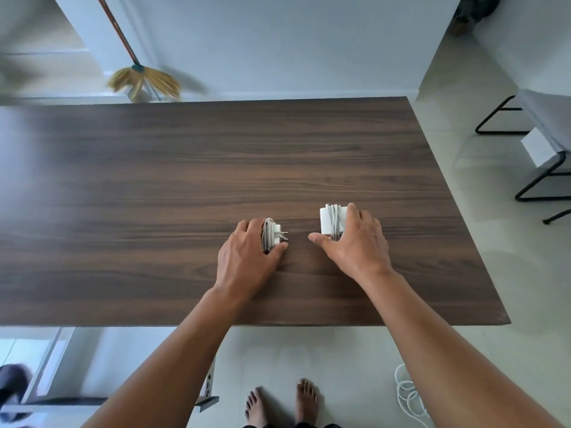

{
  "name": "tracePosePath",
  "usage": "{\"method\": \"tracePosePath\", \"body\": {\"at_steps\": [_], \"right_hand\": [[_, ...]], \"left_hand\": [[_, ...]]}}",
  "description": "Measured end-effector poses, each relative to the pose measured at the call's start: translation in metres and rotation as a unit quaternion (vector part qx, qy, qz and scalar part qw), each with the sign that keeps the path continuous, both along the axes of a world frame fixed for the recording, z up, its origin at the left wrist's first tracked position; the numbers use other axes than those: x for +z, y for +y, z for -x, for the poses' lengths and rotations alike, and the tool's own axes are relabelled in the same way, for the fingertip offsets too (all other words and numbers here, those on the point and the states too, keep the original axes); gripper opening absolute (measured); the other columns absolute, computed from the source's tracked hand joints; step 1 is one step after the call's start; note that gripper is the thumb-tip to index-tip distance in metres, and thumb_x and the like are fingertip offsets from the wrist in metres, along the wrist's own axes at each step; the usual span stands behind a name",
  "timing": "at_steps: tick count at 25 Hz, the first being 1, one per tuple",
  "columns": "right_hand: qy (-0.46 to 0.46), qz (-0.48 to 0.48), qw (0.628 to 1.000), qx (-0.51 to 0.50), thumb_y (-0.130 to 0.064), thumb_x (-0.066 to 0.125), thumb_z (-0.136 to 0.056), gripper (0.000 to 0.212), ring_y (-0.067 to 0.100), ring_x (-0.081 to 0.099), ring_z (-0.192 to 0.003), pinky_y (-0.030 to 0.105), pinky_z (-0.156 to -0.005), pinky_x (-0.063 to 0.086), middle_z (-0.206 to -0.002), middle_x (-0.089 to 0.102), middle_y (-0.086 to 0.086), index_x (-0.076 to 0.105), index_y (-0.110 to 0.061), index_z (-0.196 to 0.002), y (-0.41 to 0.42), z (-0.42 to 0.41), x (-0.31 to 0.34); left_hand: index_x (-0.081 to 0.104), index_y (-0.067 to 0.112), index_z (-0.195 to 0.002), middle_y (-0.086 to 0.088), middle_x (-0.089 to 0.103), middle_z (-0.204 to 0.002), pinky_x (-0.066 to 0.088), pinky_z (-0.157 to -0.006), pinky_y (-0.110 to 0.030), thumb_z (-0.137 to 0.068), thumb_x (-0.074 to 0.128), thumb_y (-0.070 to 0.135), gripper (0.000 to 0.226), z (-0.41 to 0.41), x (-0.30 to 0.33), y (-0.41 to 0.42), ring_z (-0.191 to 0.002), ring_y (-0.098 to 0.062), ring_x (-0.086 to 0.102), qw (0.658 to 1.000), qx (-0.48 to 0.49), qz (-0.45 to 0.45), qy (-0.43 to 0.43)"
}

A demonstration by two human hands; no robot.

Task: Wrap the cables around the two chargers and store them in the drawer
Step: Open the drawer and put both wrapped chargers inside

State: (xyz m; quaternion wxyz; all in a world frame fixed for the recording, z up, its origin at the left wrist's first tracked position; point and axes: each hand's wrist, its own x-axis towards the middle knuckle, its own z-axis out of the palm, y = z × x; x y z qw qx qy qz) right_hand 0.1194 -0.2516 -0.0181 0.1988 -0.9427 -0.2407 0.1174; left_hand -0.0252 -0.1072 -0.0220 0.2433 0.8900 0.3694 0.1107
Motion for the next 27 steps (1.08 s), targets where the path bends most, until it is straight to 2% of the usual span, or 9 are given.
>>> {"method": "tracePosePath", "body": {"at_steps": [4,7,11,15,17,20,24,27], "right_hand": [[-0.016,-0.012,1.000,0.007,-0.041,0.072,-0.083,0.057,0.036,0.054,-0.113,0.042,-0.093,0.046,-0.123,0.063,0.015,0.053,-0.007,-0.125,0.023,0.014,-0.001],[-0.016,-0.049,0.997,0.055,-0.035,0.071,-0.084,0.047,0.033,0.052,-0.099,0.040,-0.086,0.043,-0.113,0.067,0.013,0.056,-0.007,-0.120,0.040,0.049,0.004],[-0.003,-0.104,0.978,0.179,-0.031,0.074,-0.084,0.043,0.026,0.046,-0.089,0.035,-0.080,0.039,-0.107,0.070,0.009,0.058,-0.010,-0.117,0.082,0.137,0.011],[0.036,-0.148,0.950,0.272,-0.029,0.076,-0.088,0.056,0.033,0.053,-0.100,0.033,-0.083,0.038,-0.119,0.070,0.008,0.056,-0.005,-0.135,0.124,0.247,0.013],[0.064,-0.158,0.935,0.312,-0.032,0.072,-0.091,0.064,0.034,0.054,-0.109,0.027,-0.086,0.035,-0.126,0.068,0.007,0.052,-0.002,-0.143,0.144,0.304,0.002],[0.107,-0.133,0.924,0.343,-0.038,0.064,-0.086,0.072,0.032,0.054,-0.118,0.020,-0.091,0.032,-0.131,0.066,0.009,0.049,-0.003,-0.147,0.166,0.372,-0.033],[0.155,-0.059,0.927,0.336,-0.027,0.072,-0.091,0.063,0.036,0.053,-0.129,0.029,-0.102,0.037,-0.139,0.062,0.015,0.050,-0.004,-0.146,0.184,0.413,-0.106],[0.187,0.022,0.932,0.311,-0.024,0.072,-0.092,0.063,0.036,0.049,-0.136,0.037,-0.113,0.036,-0.145,0.059,0.014,0.048,-0.007,-0.148,0.201,0.414,-0.181]], "left_hand": [[0.061,0.025,-0.133,0.001,0.067,-0.124,0.051,-0.086,-0.038,-0.084,0.076,0.050,0.057,0.052,0.003,0.013,-0.108,-0.026,0.068,0.998,0.048,0.000,-0.032],[0.064,0.024,-0.129,0.002,0.069,-0.118,0.056,-0.084,-0.037,-0.082,0.079,0.048,0.055,0.104,0.008,0.025,-0.100,-0.024,0.070,0.993,0.092,-0.007,-0.067],[0.065,0.021,-0.127,0.001,0.070,-0.114,0.060,-0.077,-0.035,-0.082,0.081,0.045,0.053,0.202,0.009,0.047,-0.088,-0.020,0.070,0.980,0.171,-0.015,-0.104],[0.066,0.025,-0.123,0.005,0.069,-0.108,0.058,-0.068,-0.032,-0.081,0.082,0.046,0.050,0.315,-0.006,0.064,-0.072,-0.013,0.066,0.962,0.252,0.004,-0.105],[0.066,0.028,-0.124,0.007,0.069,-0.111,0.054,-0.069,-0.028,-0.081,0.082,0.046,0.050,0.372,-0.023,0.071,-0.072,-0.011,0.065,0.951,0.296,0.029,-0.084],[0.065,0.031,-0.126,0.009,0.068,-0.112,0.056,-0.075,-0.031,-0.082,0.081,0.047,0.050,0.439,-0.062,0.076,-0.074,-0.011,0.065,0.938,0.335,0.075,-0.054],[0.065,0.029,-0.128,0.008,0.067,-0.113,0.057,-0.081,-0.034,-0.084,0.077,0.050,0.050,0.478,-0.130,0.081,-0.081,-0.014,0.067,0.926,0.347,0.146,-0.015],[0.062,0.026,-0.131,0.002,0.068,-0.120,0.057,-0.085,-0.038,-0.087,0.074,0.050,0.051,0.483,-0.200,0.094,-0.096,-0.024,0.069,0.920,0.346,0.184,0.005]]}}
